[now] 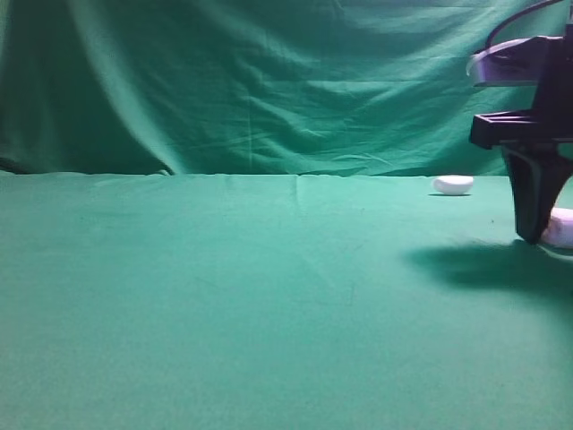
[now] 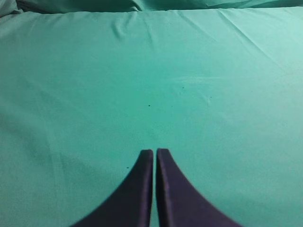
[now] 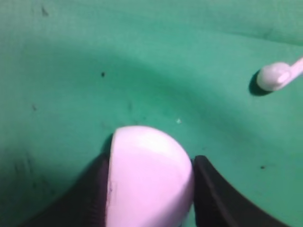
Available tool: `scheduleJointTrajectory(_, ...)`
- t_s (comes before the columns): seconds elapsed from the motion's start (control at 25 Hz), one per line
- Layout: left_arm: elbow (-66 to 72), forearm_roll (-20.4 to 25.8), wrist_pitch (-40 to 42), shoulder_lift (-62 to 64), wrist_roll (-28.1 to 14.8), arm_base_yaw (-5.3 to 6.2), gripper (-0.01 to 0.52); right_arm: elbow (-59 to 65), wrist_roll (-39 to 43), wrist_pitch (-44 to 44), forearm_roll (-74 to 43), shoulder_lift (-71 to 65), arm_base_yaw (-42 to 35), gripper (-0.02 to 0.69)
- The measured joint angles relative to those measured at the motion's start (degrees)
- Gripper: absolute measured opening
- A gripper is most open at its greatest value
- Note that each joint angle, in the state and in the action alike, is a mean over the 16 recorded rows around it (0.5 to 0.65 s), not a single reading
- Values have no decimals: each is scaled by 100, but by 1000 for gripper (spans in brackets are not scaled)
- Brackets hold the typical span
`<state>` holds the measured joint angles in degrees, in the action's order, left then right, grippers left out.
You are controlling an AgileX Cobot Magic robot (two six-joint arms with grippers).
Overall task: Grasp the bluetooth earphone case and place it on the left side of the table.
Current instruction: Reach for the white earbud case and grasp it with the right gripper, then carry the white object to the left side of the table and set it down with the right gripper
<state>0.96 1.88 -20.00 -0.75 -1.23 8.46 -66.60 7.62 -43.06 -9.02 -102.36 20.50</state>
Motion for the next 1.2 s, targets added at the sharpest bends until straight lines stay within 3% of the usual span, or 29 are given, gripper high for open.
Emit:
scheduleJointTrajectory(0.36, 0, 0, 0, 0, 0, 0, 0, -2347, -447, -601, 473, -720, 1464, 323)
scheduleJointTrajectory(0.64, 0, 0, 0, 0, 0, 0, 0, -4069, -750, -422, 688, -2048, 2671, 323)
scheduleJointTrajectory(0.92, 0, 0, 0, 0, 0, 0, 0, -4997, -806, -124, 686, -3209, 3224, 327)
scheduleJointTrajectory(1.2, 0, 0, 0, 0, 0, 0, 0, -5242, -804, -6, 676, -3610, 3336, 442)
